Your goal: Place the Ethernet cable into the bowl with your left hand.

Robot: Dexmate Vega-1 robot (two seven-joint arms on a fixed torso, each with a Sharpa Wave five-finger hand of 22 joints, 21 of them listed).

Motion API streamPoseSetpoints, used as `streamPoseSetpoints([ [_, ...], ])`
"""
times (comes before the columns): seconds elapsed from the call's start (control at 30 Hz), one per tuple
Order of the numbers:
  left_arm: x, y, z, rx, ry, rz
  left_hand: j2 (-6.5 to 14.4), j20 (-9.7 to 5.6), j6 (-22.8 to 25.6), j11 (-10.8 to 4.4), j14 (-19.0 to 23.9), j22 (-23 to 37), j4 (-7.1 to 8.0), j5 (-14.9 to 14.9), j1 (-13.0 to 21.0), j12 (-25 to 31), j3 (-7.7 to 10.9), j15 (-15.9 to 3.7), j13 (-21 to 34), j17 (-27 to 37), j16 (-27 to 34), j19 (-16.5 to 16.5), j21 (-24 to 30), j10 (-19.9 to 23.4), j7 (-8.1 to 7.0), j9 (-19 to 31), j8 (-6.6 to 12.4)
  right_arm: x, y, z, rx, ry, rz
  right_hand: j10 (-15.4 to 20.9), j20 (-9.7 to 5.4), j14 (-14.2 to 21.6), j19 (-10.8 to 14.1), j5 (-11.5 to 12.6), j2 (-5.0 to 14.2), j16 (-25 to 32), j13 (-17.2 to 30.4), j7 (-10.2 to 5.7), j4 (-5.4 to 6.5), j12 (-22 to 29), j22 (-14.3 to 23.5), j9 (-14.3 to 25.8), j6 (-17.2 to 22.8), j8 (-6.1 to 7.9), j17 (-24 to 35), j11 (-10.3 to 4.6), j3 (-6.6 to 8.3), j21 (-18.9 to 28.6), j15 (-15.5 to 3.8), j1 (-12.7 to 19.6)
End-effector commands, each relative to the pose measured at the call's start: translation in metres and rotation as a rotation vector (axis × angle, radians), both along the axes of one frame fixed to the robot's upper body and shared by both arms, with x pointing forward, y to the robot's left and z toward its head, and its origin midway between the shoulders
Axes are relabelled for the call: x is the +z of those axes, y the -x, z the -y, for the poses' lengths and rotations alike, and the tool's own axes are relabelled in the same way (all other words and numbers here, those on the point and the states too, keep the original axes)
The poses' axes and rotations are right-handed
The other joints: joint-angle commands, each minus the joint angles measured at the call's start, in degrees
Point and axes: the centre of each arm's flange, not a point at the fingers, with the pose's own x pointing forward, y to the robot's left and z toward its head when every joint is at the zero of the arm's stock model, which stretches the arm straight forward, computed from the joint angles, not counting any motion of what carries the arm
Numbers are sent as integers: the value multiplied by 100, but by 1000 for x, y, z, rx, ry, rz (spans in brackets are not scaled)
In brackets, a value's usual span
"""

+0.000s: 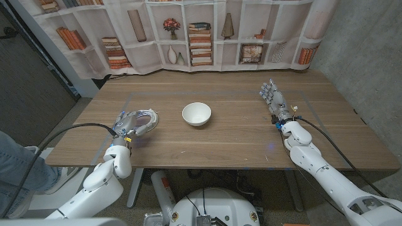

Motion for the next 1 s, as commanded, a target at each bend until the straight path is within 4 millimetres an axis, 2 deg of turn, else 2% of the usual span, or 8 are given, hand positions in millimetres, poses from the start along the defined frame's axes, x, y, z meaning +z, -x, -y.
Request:
streamPoseSetpoints([
  [0.03,-3,-14,0,-31,33,-45,-27,11,134,-10,74,15,-37,36,100,57,1,2,8,15,29,15,19,121,-38,26,64,2,1,1,-7,2,0,48,-123,43,53,-11,50,-12,30,8,-19,21,32,12,56,49,13,22,10,-15,44,-4],
  [0.33,0,-20,1,-21,19,-91,-6,-5,470,-98,234,18,-86,88,253,125,3,-55,8,13,58,67,29,427,-50,27,151,1,-3,0,-8,-8,-4,44,-118,40,59,-11,54,-16,30,5,-25,17,33,12,60,48,13,17,8,-31,44,-4],
  [0.7,1,-26,2,-15,10,-121,9,-16,647,-85,327,19,-105,111,335,154,2,-93,7,12,68,88,30,594,-94,25,187,0,-6,-1,-8,-19,-9,49,-116,50,67,-12,61,-14,31,5,-29,17,34,12,63,47,14,19,6,-50,40,-5],
  [0.77,2,-27,3,-20,6,-126,16,-25,765,-137,395,19,-114,123,380,183,0,-121,6,10,78,121,39,733,-80,23,212,0,-6,-1,-9,-16,-7,44,-115,50,69,-12,61,-15,31,1,-31,14,34,12,62,46,14,16,6,-53,34,-5],
  [1.0,1,-31,7,-25,-1,-147,29,-44,1115,-272,575,20,-128,147,486,212,-13,-173,3,8,102,190,50,1016,-165,18,287,0,-7,-1,-8,-19,-8,48,-116,53,74,-13,63,-16,31,2,-35,14,35,12,63,46,14,7,4,-66,38,-4],
])
